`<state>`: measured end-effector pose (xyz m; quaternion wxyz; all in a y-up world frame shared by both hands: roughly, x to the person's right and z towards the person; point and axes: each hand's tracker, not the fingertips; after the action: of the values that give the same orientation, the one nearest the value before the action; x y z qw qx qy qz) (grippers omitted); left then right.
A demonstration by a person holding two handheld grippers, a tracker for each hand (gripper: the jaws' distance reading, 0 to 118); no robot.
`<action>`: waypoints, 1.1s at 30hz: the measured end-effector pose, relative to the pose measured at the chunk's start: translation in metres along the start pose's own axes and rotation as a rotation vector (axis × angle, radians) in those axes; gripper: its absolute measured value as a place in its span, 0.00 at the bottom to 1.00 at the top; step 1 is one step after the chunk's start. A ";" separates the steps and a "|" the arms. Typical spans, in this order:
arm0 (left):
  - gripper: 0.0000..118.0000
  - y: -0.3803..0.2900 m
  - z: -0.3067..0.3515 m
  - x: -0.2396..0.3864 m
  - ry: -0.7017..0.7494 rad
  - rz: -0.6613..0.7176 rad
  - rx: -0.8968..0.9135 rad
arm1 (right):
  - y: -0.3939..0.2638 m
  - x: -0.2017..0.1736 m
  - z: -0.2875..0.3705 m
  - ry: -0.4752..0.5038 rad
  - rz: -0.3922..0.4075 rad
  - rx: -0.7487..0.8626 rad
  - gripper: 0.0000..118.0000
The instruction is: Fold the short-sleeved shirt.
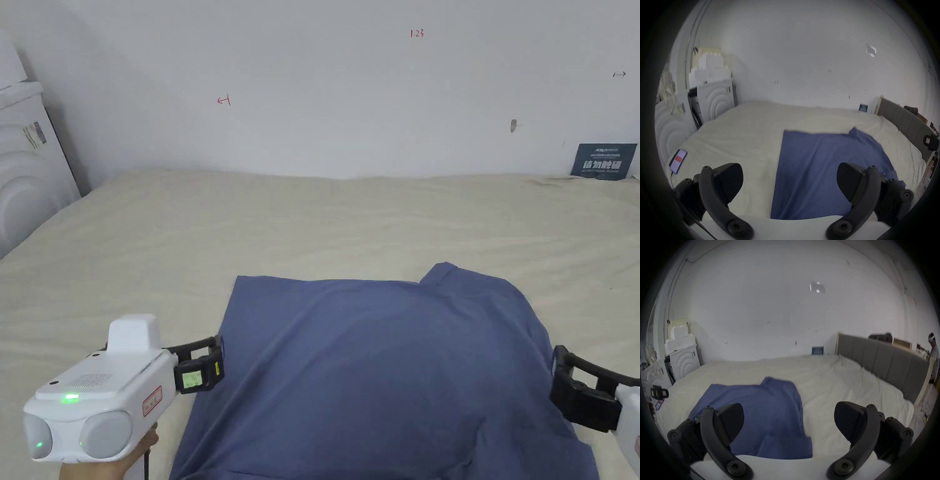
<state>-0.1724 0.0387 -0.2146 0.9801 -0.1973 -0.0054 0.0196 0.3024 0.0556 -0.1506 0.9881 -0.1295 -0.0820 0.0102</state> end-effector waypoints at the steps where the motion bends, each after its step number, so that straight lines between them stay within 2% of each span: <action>1: 1.00 0.003 0.001 0.004 -0.004 -0.010 0.031 | 0.002 -0.004 0.001 -0.002 0.010 0.029 0.95; 5: 0.99 0.003 0.004 0.019 -0.002 -0.040 0.149 | 0.000 -0.017 0.004 -0.018 0.042 0.079 0.95; 7: 0.94 -0.001 0.006 0.025 -0.001 -0.026 0.202 | -0.002 -0.022 0.006 -0.019 0.050 0.092 0.92; 9: 0.78 -0.005 0.006 0.030 -0.008 -0.025 0.223 | -0.004 -0.024 0.009 -0.005 0.038 0.109 0.71; 10: 0.68 -0.007 0.006 0.032 -0.009 -0.031 0.227 | -0.005 -0.025 0.010 -0.002 0.037 0.110 0.57; 11: 0.55 -0.009 0.006 0.035 -0.010 -0.038 0.232 | -0.007 -0.027 0.011 -0.004 0.034 0.116 0.39; 15: 0.17 -0.018 0.005 0.039 -0.036 -0.030 0.215 | -0.010 -0.027 0.014 0.017 0.007 0.132 0.04; 17: 0.02 -0.022 0.005 0.041 -0.036 -0.014 0.214 | -0.012 -0.029 0.018 0.020 0.005 0.143 0.00; 23: 0.00 -0.029 0.006 0.044 -0.046 0.005 0.209 | -0.013 -0.034 0.020 0.014 0.042 0.155 0.00; 30: 0.00 -0.025 0.006 0.041 -0.047 0.002 0.204 | -0.011 -0.033 0.020 0.015 0.044 0.158 0.00; 33: 0.00 -0.022 0.004 0.036 -0.066 0.011 0.138 | -0.011 -0.032 0.019 0.016 0.047 0.152 0.00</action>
<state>-0.1358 0.0217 -0.2026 0.9906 -0.1283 -0.0350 0.0319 0.2677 0.0488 -0.1347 0.9952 -0.0563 -0.0698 0.0386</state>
